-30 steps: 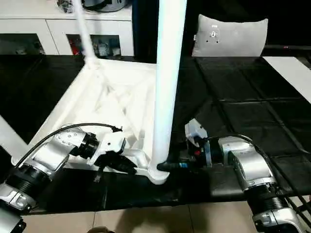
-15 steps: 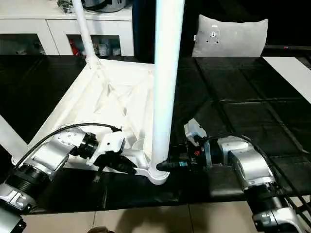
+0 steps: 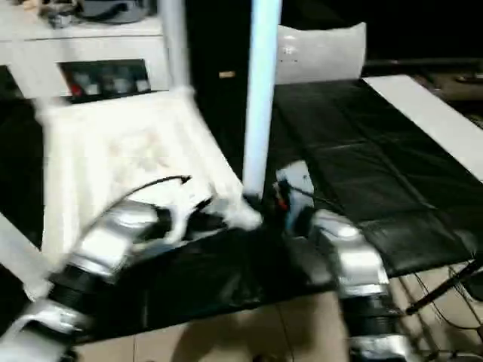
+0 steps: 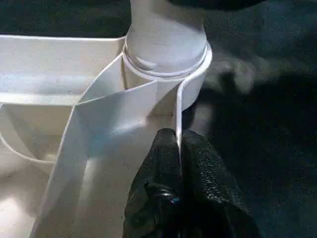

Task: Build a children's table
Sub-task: Rotate leg to tighten

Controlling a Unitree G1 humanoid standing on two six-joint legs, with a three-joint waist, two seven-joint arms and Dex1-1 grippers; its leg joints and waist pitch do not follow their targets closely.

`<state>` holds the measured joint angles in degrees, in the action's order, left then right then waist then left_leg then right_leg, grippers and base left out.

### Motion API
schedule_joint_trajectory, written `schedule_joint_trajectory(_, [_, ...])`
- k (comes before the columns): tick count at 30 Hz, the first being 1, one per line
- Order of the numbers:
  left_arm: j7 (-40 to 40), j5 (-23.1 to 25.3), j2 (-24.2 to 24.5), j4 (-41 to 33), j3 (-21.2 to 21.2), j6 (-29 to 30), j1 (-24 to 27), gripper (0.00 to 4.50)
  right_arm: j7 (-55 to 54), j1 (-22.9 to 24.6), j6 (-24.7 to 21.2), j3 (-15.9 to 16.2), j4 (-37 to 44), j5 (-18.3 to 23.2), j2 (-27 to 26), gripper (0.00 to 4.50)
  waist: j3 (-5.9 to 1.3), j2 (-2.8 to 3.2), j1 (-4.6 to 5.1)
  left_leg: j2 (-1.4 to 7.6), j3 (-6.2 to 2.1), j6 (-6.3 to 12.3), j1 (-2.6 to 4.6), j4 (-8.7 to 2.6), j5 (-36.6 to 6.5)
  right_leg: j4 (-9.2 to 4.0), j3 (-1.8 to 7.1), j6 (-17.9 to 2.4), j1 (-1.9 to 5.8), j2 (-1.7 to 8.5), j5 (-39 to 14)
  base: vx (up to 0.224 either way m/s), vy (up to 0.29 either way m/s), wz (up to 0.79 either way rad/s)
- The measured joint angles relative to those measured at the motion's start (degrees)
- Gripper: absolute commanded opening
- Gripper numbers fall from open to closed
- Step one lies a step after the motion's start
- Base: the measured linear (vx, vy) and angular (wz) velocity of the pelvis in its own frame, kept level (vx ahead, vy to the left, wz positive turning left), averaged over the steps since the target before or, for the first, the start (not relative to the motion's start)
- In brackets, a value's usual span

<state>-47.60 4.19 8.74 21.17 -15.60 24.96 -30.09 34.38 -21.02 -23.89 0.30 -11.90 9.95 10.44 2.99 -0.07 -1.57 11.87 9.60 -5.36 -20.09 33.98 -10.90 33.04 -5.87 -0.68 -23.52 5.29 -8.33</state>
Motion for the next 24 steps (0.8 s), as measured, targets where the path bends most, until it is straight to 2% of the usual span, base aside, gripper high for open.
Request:
schedule_joint_trajectory(2, [3.87,1.04,-2.43,0.58,0.48,0.11,-0.23,0.0,-4.1,-0.74,-0.5,-0.86,-0.05,-1.19,-2.04,1.88,-0.01,0.02,-0.09,0.0,0.03,0.01,-0.06,-0.06,-0.01,0.01,0.01,0.0,-0.07,0.0,0.0,0.0,0.0,0.0])
schedule_joint_trajectory(3, [4.89,1.36,-2.95,0.58,0.47,0.14,-0.28,0.0,-5.32,-0.93,-0.45,-1.04,-0.05,-1.52,-2.51,2.23,-0.03,0.05,-0.16,0.01,0.03,0.01,-0.13,-0.17,-0.01,0.01,0.06,0.0,-0.12,0.01,0.01,0.0,0.0,0.0])
schedule_joint_trajectory(4, [5.11,1.51,-3.0,0.55,0.45,0.14,-0.34,0.0,-5.78,-0.93,-0.33,-1.14,-0.04,-1.53,-2.78,2.23,-0.03,0.05,-0.19,0.01,0.03,0.02,-0.14,-0.24,-0.02,0.02,0.08,-0.01,-0.15,0.01,0.01,0.0,0.0,0.0])
schedule_joint_trajectory(6, [5.19,1.56,-3.01,0.5,0.38,0.15,-0.49,0.0,-6.03,-0.93,-0.22,-1.34,0.05,-1.49,-3.01,2.58,-0.03,0.05,-0.38,0.02,0.04,0.02,-0.16,-0.41,-0.02,0.04,0.08,-0.03,-0.21,0.0,0.03,0.0,0.0,0.0])
schedule_joint_trajectory(12, [1.02,0.35,-1.13,-0.33,-0.87,-0.97,-0.53,0.0,-3.49,-0.21,-0.24,-1.49,0.6,0.46,-2.42,3.13,-0.04,0.07,-1.43,0.03,0.08,0.19,-0.36,-0.73,0.08,0.1,0.09,-0.33,-0.49,-0.02,0.18,0.0,0.0,0.0])
schedule_joint_trajectory(15, [-0.94,-0.28,-0.01,-0.34,-0.88,-1.8,-0.52,0.0,-0.17,0.66,-0.73,-1.27,1.78,1.6,-0.3,3.33,-0.04,0.07,-1.92,0.03,0.08,0.28,-0.38,-0.75,0.11,0.1,0.1,-0.36,-0.52,-0.02,0.17,0.0,0.0,0.0])
schedule_joint_trajectory(19, [-7.46,-2.28,4.37,-0.33,-1.38,-4.22,-0.25,0.0,9.65,0.77,-0.29,1.83,2.44,2.67,6.21,3.57,-0.02,0.09,-2.25,0.03,0.08,0.1,-0.35,-0.67,0.02,0.14,0.1,-0.36,-0.48,-0.02,0.18,0.0,0.0,0.0])
schedule_joint_trajectory(24, [-17.5,-3.85,9.95,-0.33,-2.82,-8.87,0.33,0.0,22.83,0.78,2.29,4.04,2.45,3.87,13.52,3.57,0.0,0.12,-4.12,0.05,0.08,0.04,-0.18,-0.39,0.0,0.17,0.17,-0.3,-0.37,0.01,0.18,0.0,0.0,0.0])
